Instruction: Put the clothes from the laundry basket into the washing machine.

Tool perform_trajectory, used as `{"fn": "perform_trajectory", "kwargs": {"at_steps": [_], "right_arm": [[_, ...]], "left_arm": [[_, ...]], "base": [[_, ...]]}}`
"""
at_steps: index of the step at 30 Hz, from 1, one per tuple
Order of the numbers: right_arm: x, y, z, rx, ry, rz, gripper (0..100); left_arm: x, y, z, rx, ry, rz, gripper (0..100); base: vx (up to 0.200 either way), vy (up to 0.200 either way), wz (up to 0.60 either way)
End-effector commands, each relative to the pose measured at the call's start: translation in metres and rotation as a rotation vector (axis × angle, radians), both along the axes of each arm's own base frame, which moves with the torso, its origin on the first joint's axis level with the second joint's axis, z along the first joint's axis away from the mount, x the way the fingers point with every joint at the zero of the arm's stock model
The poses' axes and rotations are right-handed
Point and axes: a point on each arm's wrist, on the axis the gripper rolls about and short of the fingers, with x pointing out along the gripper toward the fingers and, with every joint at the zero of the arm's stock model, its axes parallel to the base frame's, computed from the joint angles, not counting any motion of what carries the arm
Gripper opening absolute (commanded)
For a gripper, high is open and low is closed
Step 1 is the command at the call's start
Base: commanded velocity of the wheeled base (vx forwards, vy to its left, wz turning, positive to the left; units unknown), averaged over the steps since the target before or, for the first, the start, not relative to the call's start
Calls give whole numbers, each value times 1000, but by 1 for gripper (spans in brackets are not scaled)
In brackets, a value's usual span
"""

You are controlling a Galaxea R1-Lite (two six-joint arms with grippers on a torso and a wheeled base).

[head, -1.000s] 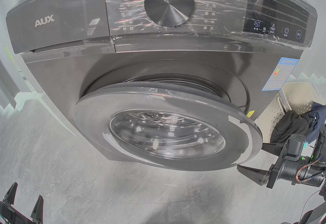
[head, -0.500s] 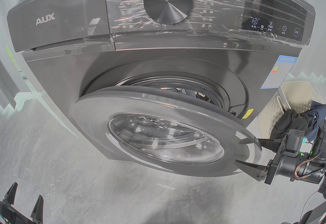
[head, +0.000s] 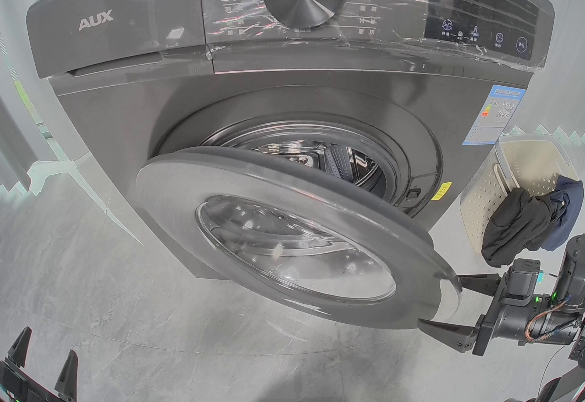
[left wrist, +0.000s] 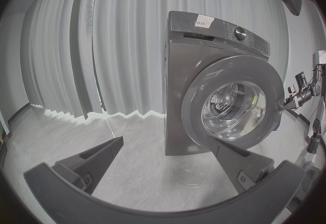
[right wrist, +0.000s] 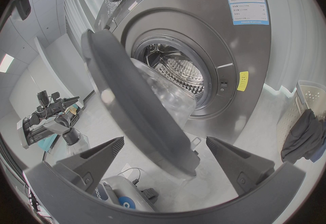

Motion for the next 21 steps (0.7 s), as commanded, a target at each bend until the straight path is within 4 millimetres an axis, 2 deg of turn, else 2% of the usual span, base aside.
{"fn": "perform_trajectory", "kwargs": {"at_steps": [1, 5, 11, 21], "right_arm": [[-1, -1, 4, 13, -20, -3, 100], [3, 2, 7, 17, -27, -3, 100], [8, 7, 9, 18, -28, 11, 100], [8, 8, 9, 18, -26, 14, 100]], "left_arm": [[0, 0, -5, 1, 1, 1, 100], [0, 0, -5, 1, 1, 2, 100], [0, 0, -5, -1, 1, 1, 100], [0, 0, -5, 1, 1, 1, 100]], "base": [[0, 0, 0], [0, 0, 0], [0, -200, 0], [0, 0, 0]]}}
